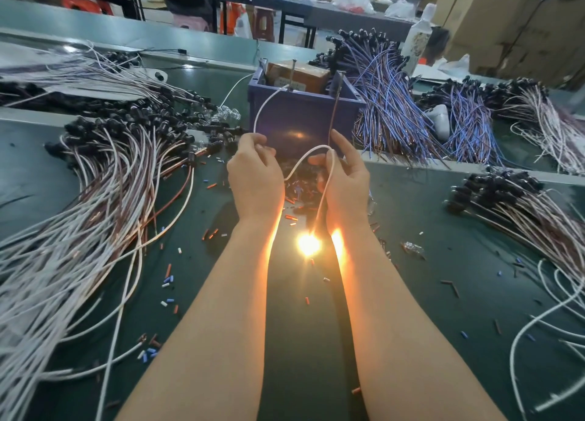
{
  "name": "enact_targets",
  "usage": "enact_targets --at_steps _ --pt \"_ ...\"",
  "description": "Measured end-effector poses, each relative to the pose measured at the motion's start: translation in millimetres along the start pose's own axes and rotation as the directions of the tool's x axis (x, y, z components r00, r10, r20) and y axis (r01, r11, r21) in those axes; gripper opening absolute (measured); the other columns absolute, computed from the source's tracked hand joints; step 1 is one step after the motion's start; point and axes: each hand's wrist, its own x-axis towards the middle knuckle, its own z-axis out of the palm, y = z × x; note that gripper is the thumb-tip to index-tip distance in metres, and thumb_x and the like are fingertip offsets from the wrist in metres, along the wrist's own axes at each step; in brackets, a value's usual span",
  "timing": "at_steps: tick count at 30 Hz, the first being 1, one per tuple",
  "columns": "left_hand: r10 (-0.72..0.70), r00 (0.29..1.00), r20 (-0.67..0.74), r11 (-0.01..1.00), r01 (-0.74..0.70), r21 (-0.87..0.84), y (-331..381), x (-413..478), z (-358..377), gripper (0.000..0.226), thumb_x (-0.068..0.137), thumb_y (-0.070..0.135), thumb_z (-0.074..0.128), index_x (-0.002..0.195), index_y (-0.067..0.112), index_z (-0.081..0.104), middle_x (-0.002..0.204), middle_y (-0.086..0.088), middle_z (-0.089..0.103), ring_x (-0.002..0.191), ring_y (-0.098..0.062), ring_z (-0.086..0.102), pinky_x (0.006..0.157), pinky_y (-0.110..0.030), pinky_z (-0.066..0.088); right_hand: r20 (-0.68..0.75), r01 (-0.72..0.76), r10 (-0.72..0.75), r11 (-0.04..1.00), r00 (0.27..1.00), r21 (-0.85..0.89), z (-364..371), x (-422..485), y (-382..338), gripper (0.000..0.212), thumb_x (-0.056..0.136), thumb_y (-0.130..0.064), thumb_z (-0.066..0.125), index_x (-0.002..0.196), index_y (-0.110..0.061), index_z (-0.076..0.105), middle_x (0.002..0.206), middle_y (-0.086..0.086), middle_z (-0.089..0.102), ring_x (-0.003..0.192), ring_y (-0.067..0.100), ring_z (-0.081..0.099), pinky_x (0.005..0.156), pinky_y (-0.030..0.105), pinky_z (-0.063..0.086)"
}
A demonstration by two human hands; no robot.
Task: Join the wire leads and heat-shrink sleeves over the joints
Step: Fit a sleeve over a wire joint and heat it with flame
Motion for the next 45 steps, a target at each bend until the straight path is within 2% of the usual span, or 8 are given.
enact_targets --at_steps 4,8,13,19,26,34,39,45 --pt "0.004 1.000 0.016 0.999 -0.004 -0.047 0 -1 0 0.019 0.097 0.004 0.039 0.107 0.004 0.054 0.082 -0.001 0.065 0.077 -0.021 0.064 0.080 -0.036 0.053 -0.027 0.005 -0.006 0.998 1.000 -0.061 1 0 0 0.025 0.098 -0.008 0.047 0.114 -0.025 0.056 0.064 -0.008 0.066 0.057 0.010 0.052 0.053 0.018 0.047" --pt "0.017 0.997 0.075 0.977 0.000 -0.211 6 -2 1 0.011 0.095 0.003 0.042 0.098 0.011 0.036 0.081 -0.005 0.070 0.063 -0.021 0.060 0.069 -0.038 0.051 -0.039 -0.016 0.012 0.993 0.999 -0.119 3 -1 1 0.016 0.098 -0.009 0.047 0.108 -0.019 0.053 0.067 -0.001 0.063 0.077 0.025 0.062 0.080 0.045 0.052" --pt "-0.074 0.928 0.365 0.961 0.165 -0.224 8 -5 8 0.005 0.096 0.009 0.046 0.097 0.011 0.051 0.088 -0.013 0.072 0.068 -0.018 0.062 0.073 -0.036 0.054 -0.094 -0.026 0.017 0.994 0.995 -0.105 2 3 4 0.014 0.096 -0.002 0.046 0.100 -0.014 0.051 0.066 0.000 0.056 0.056 0.009 0.056 0.055 0.022 0.049" --pt "-0.074 0.851 0.520 0.972 0.179 -0.154 6 -1 9 0.015 0.096 0.008 0.047 0.091 0.017 0.057 0.098 -0.010 0.071 0.079 -0.016 0.067 0.076 -0.034 0.056 -0.175 -0.097 0.101 0.995 0.979 0.031 0 8 5 0.010 0.099 -0.002 0.042 0.101 -0.012 0.045 0.070 0.008 0.055 0.048 0.011 0.051 0.042 0.019 0.043" --pt "-0.069 0.848 0.526 0.996 0.086 -0.009 2 -3 12 0.016 0.097 0.026 0.050 0.099 0.014 0.060 0.092 -0.002 0.069 0.085 -0.019 0.063 0.079 -0.026 0.050 -0.127 -0.130 0.156 0.972 0.980 0.195 0 6 0 0.016 0.100 -0.002 0.038 0.088 -0.010 0.046 0.072 0.013 0.057 0.046 0.016 0.051 0.043 0.021 0.046" --pt "-0.133 0.939 0.317 0.990 0.141 0.000 1 6 8 0.018 0.095 0.017 0.053 0.098 0.005 0.065 0.087 -0.010 0.066 0.091 -0.030 0.064 0.087 -0.039 0.051 0.123 -0.082 0.098 0.988 0.988 -0.128 3 -1 -1 0.033 0.087 0.010 0.044 0.090 -0.015 0.064 0.091 0.015 0.065 0.082 0.028 0.058 0.075 0.041 0.048" --pt "-0.109 0.922 0.372 0.987 0.145 -0.070 0 7 5 0.012 0.093 0.020 0.056 0.092 0.009 0.063 0.078 -0.007 0.066 0.074 -0.022 0.064 0.079 -0.039 0.054 0.180 -0.162 0.186 0.977 0.966 -0.137 3 -3 -12 0.003 0.092 -0.009 0.057 0.088 -0.008 0.058 0.081 0.015 0.061 0.072 0.025 0.057 0.064 0.035 0.047" --pt "-0.012 0.874 0.485 0.956 0.151 -0.250 25 1 -6 0.028 0.100 0.034 0.043 0.094 0.014 0.062 0.054 0.005 0.059 0.052 -0.008 0.058 0.052 -0.020 0.047 -0.116 -0.327 0.360 0.915 0.926 0.235 -24 8 -56 0.046 0.096 -0.049 0.045 0.067 -0.013 0.047 0.043 -0.002 0.048 0.033 0.005 0.038 0.031 0.012 0.027"
